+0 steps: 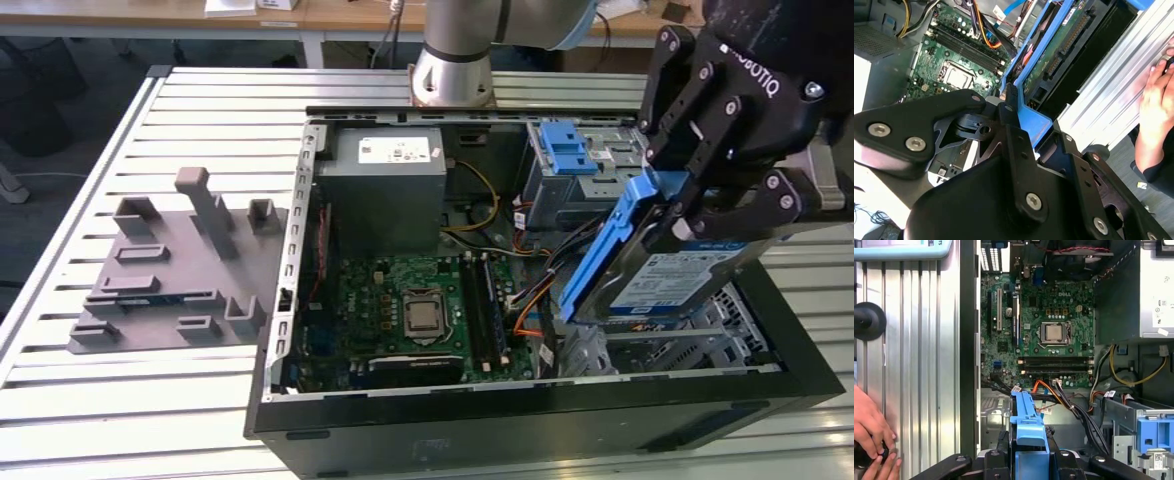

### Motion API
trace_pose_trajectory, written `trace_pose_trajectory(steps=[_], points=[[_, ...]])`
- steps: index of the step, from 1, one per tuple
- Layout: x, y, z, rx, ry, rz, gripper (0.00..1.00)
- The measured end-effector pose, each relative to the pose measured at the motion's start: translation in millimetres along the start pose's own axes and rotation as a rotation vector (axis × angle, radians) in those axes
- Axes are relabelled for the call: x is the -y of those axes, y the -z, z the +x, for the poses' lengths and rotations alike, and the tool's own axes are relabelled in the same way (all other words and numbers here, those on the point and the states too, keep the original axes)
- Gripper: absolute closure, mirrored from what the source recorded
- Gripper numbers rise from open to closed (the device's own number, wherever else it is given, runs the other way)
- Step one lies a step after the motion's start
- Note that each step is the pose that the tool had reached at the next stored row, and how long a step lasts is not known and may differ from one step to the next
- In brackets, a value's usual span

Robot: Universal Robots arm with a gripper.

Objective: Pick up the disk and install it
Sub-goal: 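Insert the disk into the insertion slot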

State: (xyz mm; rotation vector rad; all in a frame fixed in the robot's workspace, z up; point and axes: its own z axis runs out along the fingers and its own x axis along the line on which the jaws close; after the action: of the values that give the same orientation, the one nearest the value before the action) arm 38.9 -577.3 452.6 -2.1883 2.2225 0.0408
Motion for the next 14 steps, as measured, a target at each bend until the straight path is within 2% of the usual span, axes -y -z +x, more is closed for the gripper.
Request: trace_pose_trajectory(steps=[3,10,14], points=[[2.4,-0.4,0.0,0.0,0.0,0.0005,0.64],[18.5,-2.0,-0.2,-0.0001,0.0,0.0006,0.64],[22.9,-3.4,-0.3,0.0,0.0,0.0011,0.64]])
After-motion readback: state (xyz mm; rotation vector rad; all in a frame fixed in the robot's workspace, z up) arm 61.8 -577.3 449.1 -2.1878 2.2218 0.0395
